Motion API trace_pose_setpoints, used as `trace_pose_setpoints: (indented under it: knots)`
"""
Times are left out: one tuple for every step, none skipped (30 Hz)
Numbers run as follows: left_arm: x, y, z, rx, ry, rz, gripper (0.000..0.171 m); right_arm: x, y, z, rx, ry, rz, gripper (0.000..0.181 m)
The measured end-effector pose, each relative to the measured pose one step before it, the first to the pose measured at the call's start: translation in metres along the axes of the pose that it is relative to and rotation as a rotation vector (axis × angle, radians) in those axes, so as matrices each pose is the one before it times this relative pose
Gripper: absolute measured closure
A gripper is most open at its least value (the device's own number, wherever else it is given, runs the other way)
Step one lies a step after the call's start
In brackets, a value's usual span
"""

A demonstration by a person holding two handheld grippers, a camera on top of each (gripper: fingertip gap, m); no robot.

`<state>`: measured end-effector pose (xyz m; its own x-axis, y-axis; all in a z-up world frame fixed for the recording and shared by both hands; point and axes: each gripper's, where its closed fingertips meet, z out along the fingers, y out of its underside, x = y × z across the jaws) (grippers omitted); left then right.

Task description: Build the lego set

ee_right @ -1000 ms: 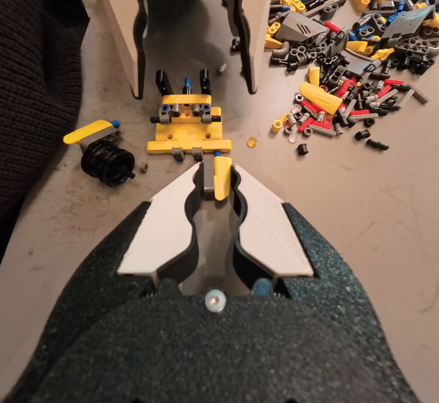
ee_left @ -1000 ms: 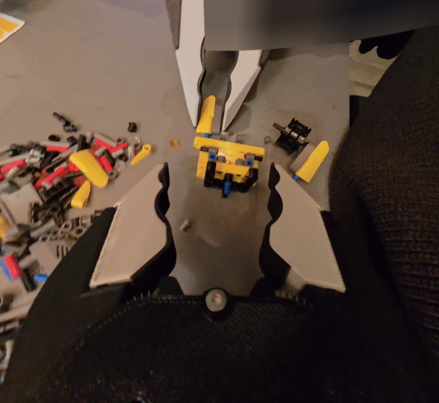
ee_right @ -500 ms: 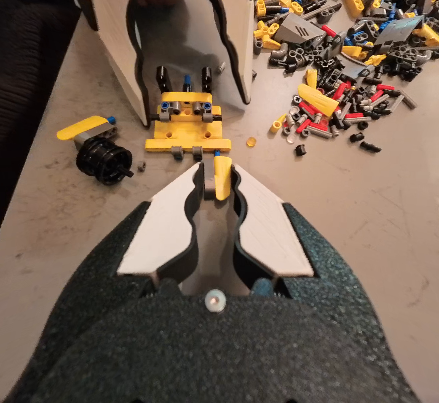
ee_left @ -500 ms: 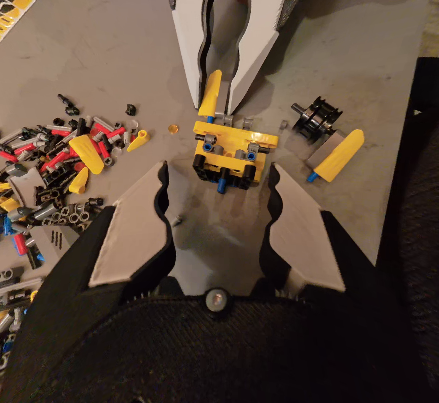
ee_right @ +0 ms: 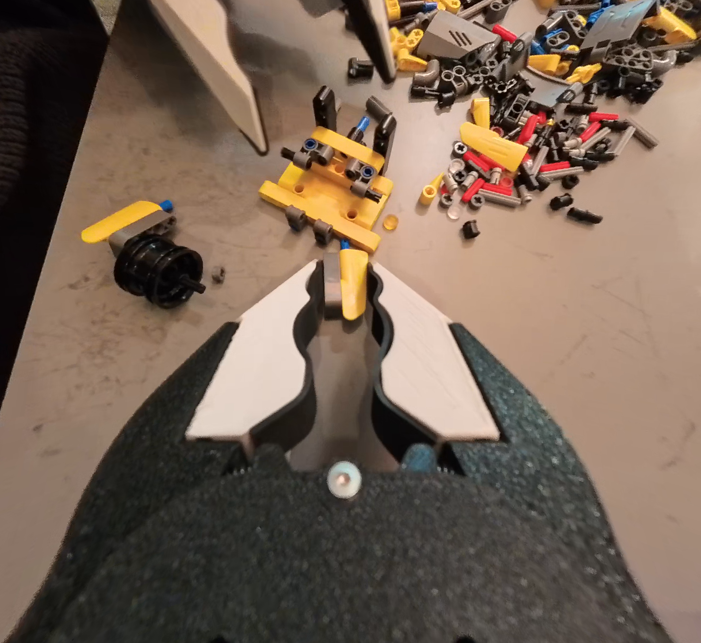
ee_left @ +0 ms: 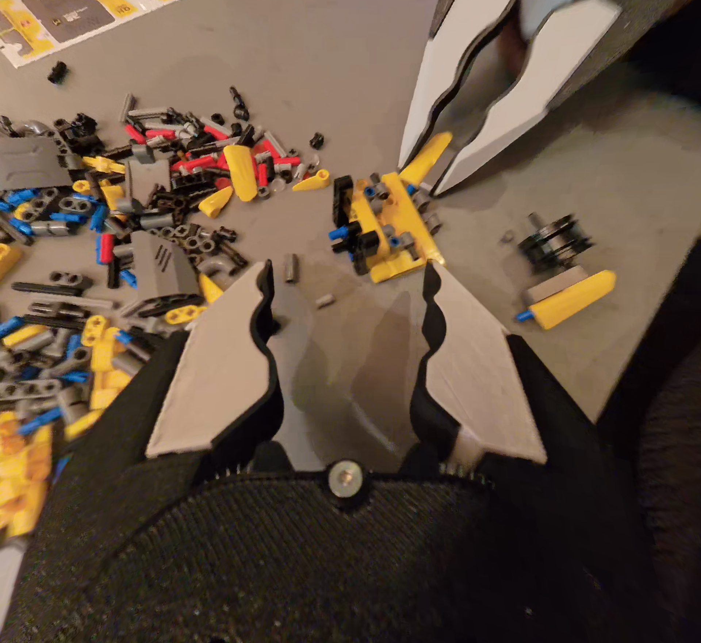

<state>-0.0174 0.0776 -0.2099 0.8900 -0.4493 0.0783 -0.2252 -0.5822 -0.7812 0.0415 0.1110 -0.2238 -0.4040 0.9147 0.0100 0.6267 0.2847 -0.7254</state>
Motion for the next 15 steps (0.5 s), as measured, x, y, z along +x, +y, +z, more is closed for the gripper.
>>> trace_pose_setpoints:
  knots:
    - [0.00553,-0.00373,-0.00102,0.02678,0.0153,-0.0600,0.094,0.00014,-0.00001,-0.00011,-0.0002,-0.0007,0.0088,0.159]
    - [0.00754,-0.00161,0.00073,0.01339,0.0286,-0.0637,0.092,0.00013,-0.00018,0.00001,0.0005,-0.0014,0.0112,0.159]
    - [0.01145,0.00161,0.00267,-0.00689,0.0514,-0.0467,0.092,0.00002,-0.00008,-0.00001,0.0011,-0.0014,0.0119,0.159]
    - [0.00686,0.00353,0.00391,-0.01921,0.0179,-0.0264,0.091,0.00016,-0.00018,-0.00006,0.0010,-0.0002,0.0107,0.159]
    - [0.00264,0.00363,0.00287,-0.01909,-0.0150,0.0053,0.092,0.00020,-0.00003,-0.00005,0.0008,0.0017,0.0091,0.159]
    - [-0.00104,0.00246,0.00074,-0.01247,-0.0398,0.0236,0.092,0.00020,-0.00001,-0.00003,0.0004,0.0037,0.0072,0.159]
    - [-0.00222,0.00243,-0.00043,-0.00913,-0.0432,0.0263,0.092,0.00009,-0.00003,0.00003,0.0002,0.0051,0.0044,0.159]
    - [-0.00193,0.00333,-0.00023,-0.01390,-0.0340,0.0198,0.094,-0.00003,-0.00001,0.00009,-0.0004,0.0067,0.0008,0.159]
    - [-0.00043,0.00208,0.00023,-0.00937,-0.0166,0.0067,0.095,0.00011,0.00008,0.00017,-0.0009,0.0078,-0.0017,0.159]
    - [-0.00091,-0.00025,0.00055,-0.00058,-0.0138,0.0015,0.097,0.00007,0.00003,0.00012,-0.0015,0.0078,-0.0006,0.159]
    - [-0.00151,-0.00132,0.00088,0.00164,-0.0153,0.0043,0.100,0.00002,-0.00009,0.00008,-0.0015,0.0069,0.0001,0.159]
    - [-0.00140,-0.00069,0.00192,-0.00471,-0.0137,0.0085,0.106,0.00011,-0.00007,0.00012,-0.0005,0.0053,0.0009,0.159]
    - [-0.00381,0.00001,0.00249,-0.01237,-0.0327,0.0184,0.113,0.00016,-0.00006,0.00003,0.0004,0.0032,0.0042,0.159]
    - [-0.00361,-0.00161,0.00222,-0.00549,-0.0314,0.0282,0.118,0.00072,-0.00010,0.00004,0.0008,0.0046,0.0078,0.159]
    - [-0.00357,-0.00143,0.00325,-0.00670,-0.0256,0.0124,0.121,0.00206,0.00018,-0.00005,-0.0001,0.0116,0.0081,0.159]
